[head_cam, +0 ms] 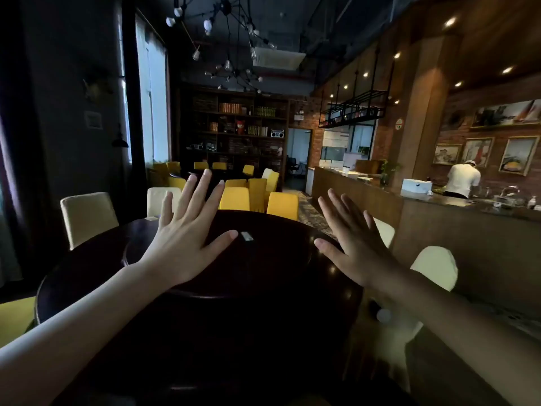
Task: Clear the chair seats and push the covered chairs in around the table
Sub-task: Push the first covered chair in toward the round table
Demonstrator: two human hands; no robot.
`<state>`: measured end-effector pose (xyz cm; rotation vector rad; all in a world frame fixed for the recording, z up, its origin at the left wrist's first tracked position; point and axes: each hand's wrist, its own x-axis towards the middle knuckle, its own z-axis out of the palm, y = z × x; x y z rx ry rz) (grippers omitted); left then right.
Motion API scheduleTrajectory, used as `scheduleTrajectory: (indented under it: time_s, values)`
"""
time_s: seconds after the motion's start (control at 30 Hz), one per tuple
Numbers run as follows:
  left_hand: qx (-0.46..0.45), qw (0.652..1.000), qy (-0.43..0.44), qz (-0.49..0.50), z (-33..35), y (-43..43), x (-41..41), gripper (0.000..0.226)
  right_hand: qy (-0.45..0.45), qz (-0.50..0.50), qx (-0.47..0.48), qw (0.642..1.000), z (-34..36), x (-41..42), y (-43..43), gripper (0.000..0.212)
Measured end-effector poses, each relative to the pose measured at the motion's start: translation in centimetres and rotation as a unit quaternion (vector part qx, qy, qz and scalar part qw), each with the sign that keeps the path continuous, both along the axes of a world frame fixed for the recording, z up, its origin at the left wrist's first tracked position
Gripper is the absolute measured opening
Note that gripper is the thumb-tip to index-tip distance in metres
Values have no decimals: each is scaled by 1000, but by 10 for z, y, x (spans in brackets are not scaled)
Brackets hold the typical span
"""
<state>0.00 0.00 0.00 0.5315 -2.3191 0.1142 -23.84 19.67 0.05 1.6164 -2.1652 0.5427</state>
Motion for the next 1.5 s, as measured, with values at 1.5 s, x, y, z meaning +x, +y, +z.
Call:
scheduleTrajectory:
  time_s: [1.5]
  values:
    - [98,913,-311,-244,-174,387,-342,86,-218,-283,127,925,-194,-188,419,68]
